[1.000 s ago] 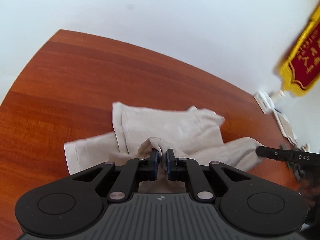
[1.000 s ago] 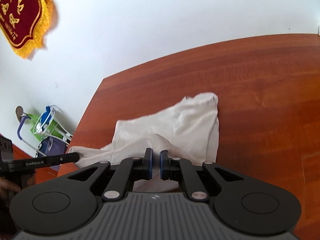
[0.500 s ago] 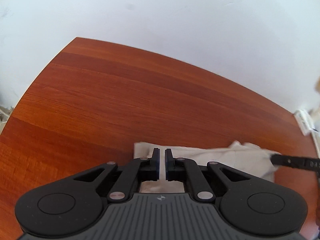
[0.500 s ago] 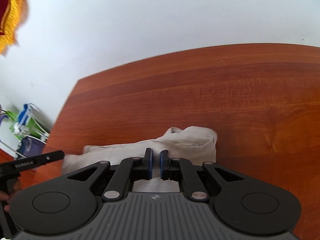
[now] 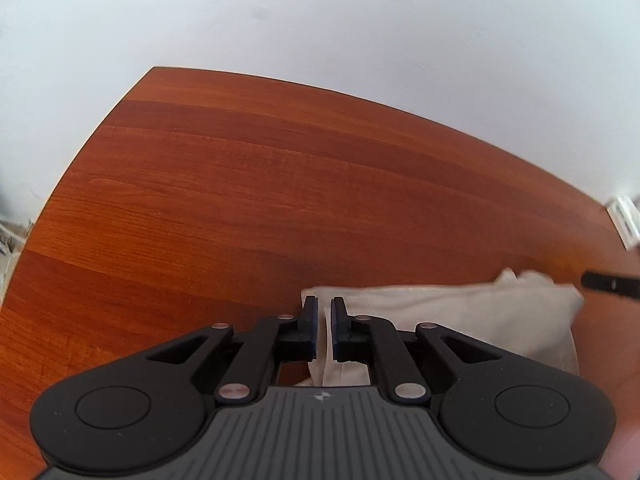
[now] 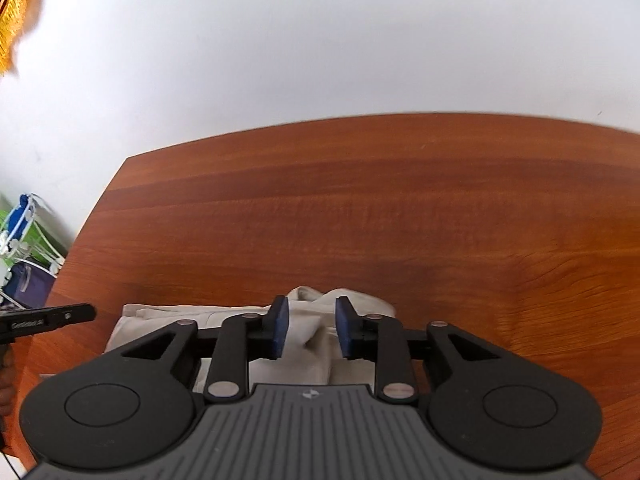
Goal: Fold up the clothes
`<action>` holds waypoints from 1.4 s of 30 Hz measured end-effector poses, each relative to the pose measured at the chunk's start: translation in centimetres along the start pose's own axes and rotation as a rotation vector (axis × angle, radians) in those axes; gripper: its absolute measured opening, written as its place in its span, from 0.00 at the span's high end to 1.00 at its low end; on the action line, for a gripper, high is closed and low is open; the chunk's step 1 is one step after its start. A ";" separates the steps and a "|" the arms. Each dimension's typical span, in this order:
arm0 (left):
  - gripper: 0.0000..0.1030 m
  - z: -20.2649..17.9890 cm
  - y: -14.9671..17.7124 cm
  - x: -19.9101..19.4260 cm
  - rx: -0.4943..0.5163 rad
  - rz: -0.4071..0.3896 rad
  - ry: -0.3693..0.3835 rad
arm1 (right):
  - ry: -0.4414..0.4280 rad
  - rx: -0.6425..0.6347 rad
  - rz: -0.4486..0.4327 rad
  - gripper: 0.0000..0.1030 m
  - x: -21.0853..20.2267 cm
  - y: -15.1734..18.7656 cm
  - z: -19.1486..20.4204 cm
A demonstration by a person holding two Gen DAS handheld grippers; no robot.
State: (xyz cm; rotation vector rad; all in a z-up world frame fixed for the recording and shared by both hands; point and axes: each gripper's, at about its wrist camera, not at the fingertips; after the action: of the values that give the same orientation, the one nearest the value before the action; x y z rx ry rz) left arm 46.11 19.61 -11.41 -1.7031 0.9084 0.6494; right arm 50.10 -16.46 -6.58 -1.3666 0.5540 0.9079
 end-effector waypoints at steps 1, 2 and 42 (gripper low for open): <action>0.94 -0.2 0.3 -0.5 0.019 0.000 0.002 | 0.008 -0.008 -0.003 0.70 -0.4 0.1 -0.1; 0.94 -0.4 0.8 -1.1 0.041 0.001 0.005 | 0.015 -0.020 -0.004 0.70 -1.0 0.3 -0.2; 0.72 -0.8 5.0 1.3 0.108 0.128 0.020 | 0.012 -0.280 0.060 0.55 6.3 3.6 4.9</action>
State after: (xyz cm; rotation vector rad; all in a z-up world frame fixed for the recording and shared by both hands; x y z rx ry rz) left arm 42.65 17.72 -14.89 -1.5674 1.0541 0.6571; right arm 49.92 -10.37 -12.97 -1.6149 0.4919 1.0564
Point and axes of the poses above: each gripper's, at about its wrist camera, not at the fingertips, and x roughly the way its jaws point, z to its left, y to its underside, and after that the axes turned 5 degrees about y, right-handed
